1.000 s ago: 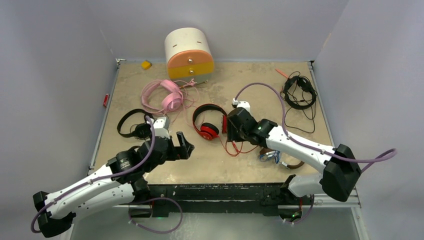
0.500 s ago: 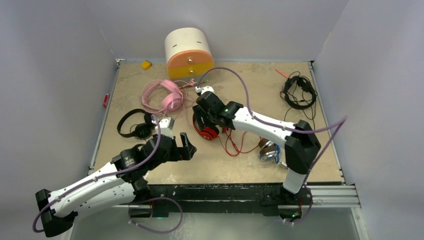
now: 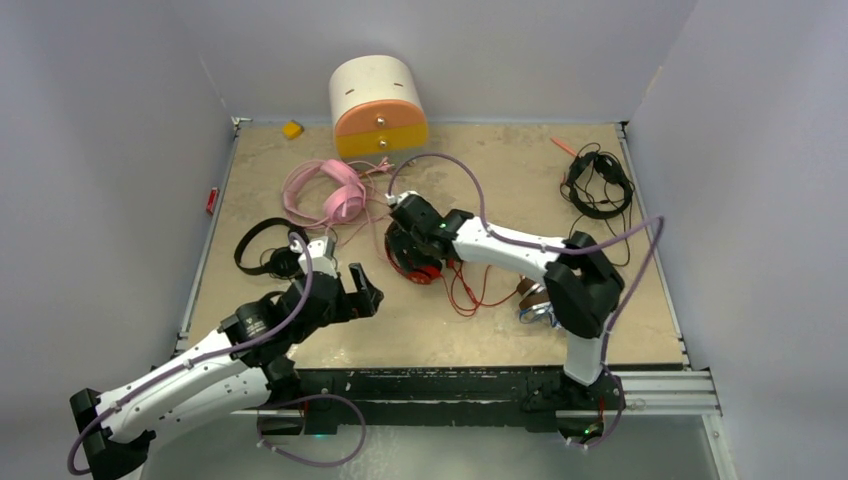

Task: Wrap the headphones
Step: Move the headphones to the center of the board.

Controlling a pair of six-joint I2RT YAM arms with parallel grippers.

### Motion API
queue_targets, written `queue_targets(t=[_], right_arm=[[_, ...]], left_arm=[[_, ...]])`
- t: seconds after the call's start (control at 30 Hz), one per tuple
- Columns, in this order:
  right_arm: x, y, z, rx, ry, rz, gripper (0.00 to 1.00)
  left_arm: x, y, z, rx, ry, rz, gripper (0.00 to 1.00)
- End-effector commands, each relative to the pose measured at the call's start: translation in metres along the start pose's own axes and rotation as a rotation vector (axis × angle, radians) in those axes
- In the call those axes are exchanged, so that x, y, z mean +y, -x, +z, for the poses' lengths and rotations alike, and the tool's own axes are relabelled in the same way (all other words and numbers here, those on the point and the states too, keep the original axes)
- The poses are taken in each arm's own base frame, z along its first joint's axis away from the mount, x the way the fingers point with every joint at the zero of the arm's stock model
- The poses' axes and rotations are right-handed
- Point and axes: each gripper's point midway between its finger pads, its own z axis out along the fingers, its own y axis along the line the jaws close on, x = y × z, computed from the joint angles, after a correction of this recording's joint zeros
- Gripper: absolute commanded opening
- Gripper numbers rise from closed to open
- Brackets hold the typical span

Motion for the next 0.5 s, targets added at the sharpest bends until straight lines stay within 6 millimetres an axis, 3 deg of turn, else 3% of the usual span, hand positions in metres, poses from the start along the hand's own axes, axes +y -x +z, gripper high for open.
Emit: queue_targets(t=[0.0,0.1,0.2,0.3,0.37,0.47], right_arm=[[0.015,-0.009,-0.047,-0.067,0.194,-0.075,0.69],[0.021,-0.024,-0.079,-0.116,0.320,-0.132,0.61],[0.015,-0.045,-0.101,-0.124,0.353,-0.139,0.52],[0.003,-0.060,-0.116,-0.141,0.337,-0.106,0.52],[0.003,-0.066,-0.124,-0.161,0.362,-0.074,0.69],[0.002,-0.046,-0.132,-0.227,0.349,-0.061,0.94]], left_arm=[[0.003,0.011,-0.001,-0.058,0.013,-0.053,1.00],[-0.001,0.012,-0.001,-0.055,0.002,-0.052,1.00],[-0.007,0.010,0.002,-0.035,-0.013,-0.030,1.00],[-0.018,0.006,0.008,0.010,-0.034,0.025,1.00],[-0.020,0.007,0.013,0.021,-0.003,0.044,1.00],[-0.025,0.012,0.018,0.010,0.001,0.053,1.00]])
